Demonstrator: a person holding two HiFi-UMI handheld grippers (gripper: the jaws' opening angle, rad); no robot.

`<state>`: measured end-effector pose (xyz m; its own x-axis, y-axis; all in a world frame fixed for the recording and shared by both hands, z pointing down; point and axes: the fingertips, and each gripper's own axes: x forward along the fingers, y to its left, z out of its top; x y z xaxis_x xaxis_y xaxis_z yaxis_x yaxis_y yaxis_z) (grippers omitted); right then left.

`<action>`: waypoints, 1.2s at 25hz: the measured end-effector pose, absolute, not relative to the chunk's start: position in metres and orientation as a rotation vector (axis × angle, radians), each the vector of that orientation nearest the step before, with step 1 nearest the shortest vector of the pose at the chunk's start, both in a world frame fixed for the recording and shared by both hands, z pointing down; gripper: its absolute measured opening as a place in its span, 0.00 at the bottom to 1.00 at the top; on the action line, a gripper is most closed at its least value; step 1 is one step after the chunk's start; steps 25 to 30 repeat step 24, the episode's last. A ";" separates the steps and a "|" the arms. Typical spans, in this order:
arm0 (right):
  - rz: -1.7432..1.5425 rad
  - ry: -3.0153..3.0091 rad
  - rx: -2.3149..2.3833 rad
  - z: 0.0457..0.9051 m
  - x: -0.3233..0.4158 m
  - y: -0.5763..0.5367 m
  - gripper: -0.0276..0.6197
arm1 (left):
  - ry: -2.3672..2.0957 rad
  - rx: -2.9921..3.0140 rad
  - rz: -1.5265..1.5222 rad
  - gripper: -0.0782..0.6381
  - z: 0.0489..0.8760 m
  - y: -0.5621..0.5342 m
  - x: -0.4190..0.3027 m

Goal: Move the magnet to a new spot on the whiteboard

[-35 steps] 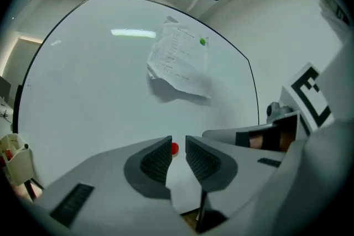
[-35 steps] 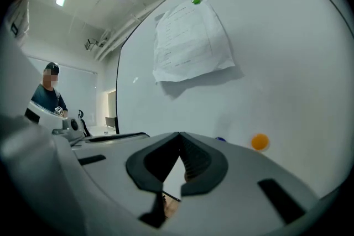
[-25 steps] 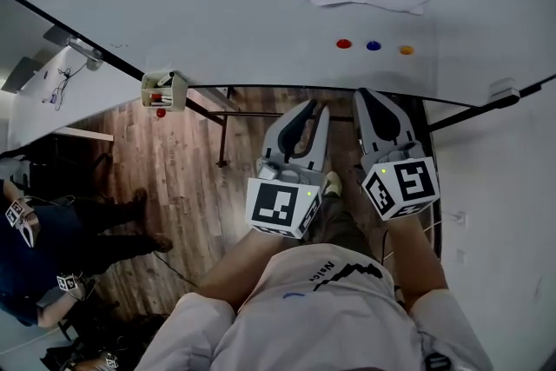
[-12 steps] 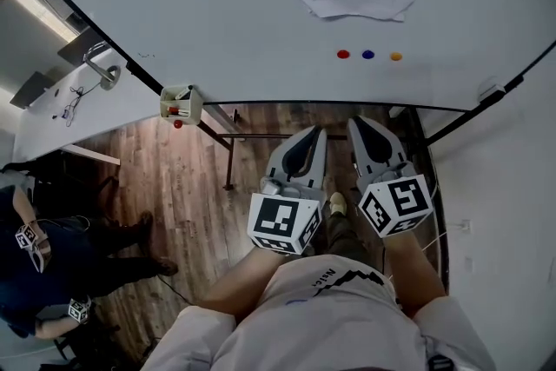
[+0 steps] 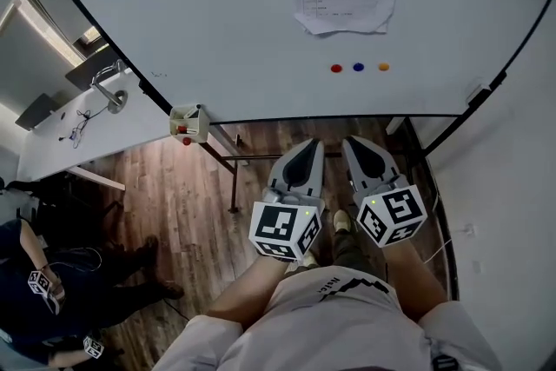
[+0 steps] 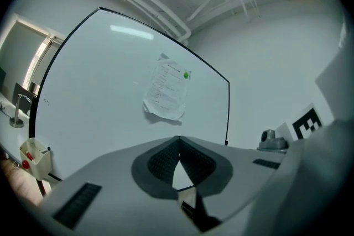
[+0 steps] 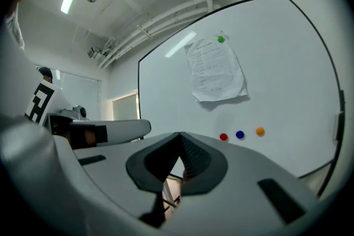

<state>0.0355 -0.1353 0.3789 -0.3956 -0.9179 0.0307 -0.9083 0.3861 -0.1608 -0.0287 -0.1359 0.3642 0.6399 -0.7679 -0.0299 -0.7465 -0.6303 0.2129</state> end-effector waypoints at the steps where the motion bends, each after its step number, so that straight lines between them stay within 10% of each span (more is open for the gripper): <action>1: -0.235 2.562 -1.695 0.380 0.036 -0.132 0.06 | -1.248 2.678 -0.178 0.13 0.365 -0.134 -0.029; 30: -0.129 2.593 -1.686 0.362 0.028 -0.134 0.06 | -1.282 2.713 -0.210 0.13 0.354 -0.136 -0.030</action>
